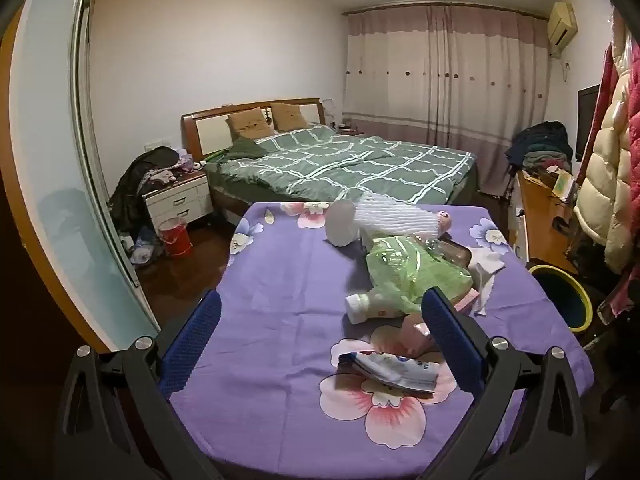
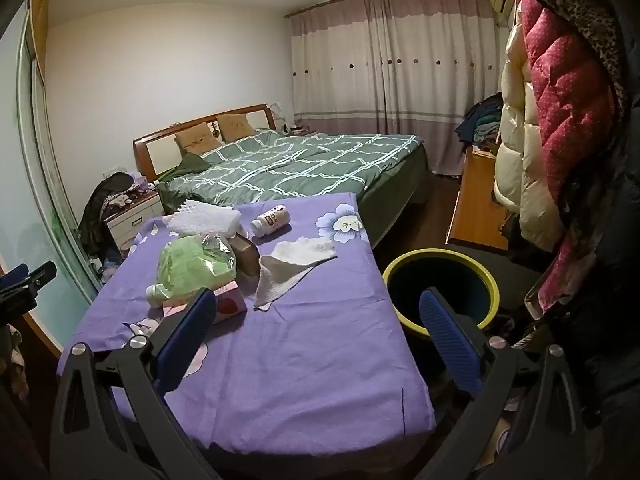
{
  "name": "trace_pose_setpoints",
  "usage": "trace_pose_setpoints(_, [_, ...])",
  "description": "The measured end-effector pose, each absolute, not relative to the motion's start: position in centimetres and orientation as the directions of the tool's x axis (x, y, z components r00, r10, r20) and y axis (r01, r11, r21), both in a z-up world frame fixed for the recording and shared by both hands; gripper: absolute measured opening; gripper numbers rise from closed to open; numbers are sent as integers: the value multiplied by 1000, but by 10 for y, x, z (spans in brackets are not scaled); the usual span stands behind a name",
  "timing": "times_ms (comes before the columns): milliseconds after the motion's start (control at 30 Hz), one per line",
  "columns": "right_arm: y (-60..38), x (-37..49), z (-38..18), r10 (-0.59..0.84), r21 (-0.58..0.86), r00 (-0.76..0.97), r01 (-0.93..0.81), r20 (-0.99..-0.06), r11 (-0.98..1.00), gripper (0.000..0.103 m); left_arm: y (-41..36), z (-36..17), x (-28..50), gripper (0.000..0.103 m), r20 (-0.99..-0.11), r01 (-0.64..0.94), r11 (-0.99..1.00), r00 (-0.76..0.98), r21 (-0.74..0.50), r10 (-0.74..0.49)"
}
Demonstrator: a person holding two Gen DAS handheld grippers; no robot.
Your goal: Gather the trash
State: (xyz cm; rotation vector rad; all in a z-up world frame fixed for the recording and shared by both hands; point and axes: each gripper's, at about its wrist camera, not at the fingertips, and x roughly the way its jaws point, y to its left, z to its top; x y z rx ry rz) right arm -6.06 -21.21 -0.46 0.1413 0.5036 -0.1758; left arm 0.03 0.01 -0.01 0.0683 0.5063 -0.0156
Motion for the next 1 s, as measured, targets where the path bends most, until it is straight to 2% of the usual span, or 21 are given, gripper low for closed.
trace_pose_setpoints(100, [-212, -60, -5, -126, 96, 859, 199, -497, 975, 97, -1, 0, 0, 99, -485, 18, 998, 874, 63, 15])
trace_pose_setpoints(167, [-211, -59, -4, -124, 98, 859, 197, -496, 976, 97, 3, 0, 1, 99, -487, 39, 999, 873, 26, -21])
trace_pose_setpoints(1000, [-211, -53, -6, -123, 101, 861, 198, -494, 975, 97, 2, 6, -4, 99, -474, 37, 999, 880, 16, -25])
